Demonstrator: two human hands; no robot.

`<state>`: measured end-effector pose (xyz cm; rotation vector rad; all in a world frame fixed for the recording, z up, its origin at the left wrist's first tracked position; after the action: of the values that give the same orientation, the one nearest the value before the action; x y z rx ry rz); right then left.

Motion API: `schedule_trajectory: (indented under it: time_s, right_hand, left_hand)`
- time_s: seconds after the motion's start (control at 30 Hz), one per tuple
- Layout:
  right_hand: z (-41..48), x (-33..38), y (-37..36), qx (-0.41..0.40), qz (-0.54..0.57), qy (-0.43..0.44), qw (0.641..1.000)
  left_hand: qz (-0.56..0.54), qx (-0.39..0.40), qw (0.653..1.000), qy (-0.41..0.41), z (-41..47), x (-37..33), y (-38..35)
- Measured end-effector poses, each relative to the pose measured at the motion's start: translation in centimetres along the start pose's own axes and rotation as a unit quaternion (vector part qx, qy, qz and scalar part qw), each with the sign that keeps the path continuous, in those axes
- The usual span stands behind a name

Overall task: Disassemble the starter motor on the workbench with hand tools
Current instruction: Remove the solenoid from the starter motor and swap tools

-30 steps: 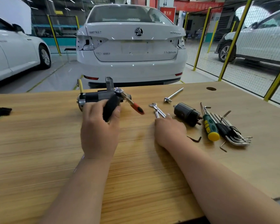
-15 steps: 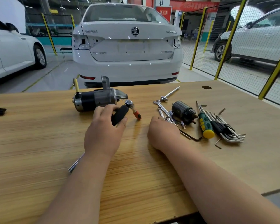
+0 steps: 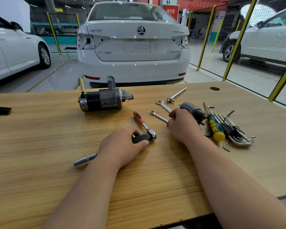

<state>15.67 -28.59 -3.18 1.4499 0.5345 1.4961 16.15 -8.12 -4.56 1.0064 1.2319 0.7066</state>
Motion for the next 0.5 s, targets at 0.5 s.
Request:
schedule_trajectory:
  time_s: [0.5]
  right_hand:
    - [-1.2, -0.2, 0.5, 0.059, -0.046, 0.018, 0.997]
  left_hand:
    - [-0.013, 0.012, 1.0, -0.002, 0.4, 0.2, -0.4]
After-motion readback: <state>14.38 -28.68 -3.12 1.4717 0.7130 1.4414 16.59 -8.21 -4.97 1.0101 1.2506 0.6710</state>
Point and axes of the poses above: each hand's wrist, its own z-axis towards the middle knuckle, its own y-axis out of the back of the hand, x = y × z, the point moved 9 cm from there along z, towards the middle knuckle, and after that the axes turned 9 degrees about y, right-handed, at the moved point
